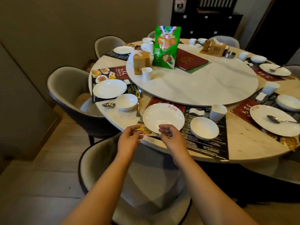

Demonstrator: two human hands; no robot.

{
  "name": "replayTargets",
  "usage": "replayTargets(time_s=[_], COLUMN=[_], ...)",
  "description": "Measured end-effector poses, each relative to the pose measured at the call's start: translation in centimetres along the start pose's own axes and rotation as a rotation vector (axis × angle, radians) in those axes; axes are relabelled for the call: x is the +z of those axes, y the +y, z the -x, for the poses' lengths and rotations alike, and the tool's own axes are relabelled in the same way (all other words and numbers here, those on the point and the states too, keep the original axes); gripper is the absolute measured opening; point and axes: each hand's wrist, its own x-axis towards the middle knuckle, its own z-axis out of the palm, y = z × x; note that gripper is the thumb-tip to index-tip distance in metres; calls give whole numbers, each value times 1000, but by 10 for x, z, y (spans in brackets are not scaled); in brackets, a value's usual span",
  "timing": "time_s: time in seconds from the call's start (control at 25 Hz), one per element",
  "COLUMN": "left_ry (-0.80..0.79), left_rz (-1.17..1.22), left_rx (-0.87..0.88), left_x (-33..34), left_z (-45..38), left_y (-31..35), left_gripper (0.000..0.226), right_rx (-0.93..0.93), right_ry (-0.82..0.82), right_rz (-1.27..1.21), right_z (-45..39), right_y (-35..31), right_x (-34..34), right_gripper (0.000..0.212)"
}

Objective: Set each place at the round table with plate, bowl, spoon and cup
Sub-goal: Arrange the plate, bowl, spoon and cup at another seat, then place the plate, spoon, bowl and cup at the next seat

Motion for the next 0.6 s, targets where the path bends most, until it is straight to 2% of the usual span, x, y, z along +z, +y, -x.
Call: replayTargets(time_s=[0.28, 0.48, 0.6], left_ry=[54, -24, -87], left_rz=[108, 31, -8], left_rx=[2, 5, 10], left_x=[-113, -199, -224], left_z=[-42, -109, -133], left_y=[12, 18, 22], left_gripper=[23, 22, 20], right_rx=[-27, 6, 58], right_ry=[-1, 177, 259], right_rz=[-4, -52, -82], right_z=[-18, -47, -54], right_y=[-35, -53, -54], right_x=[121, 215, 247], right_gripper=[25, 24, 24])
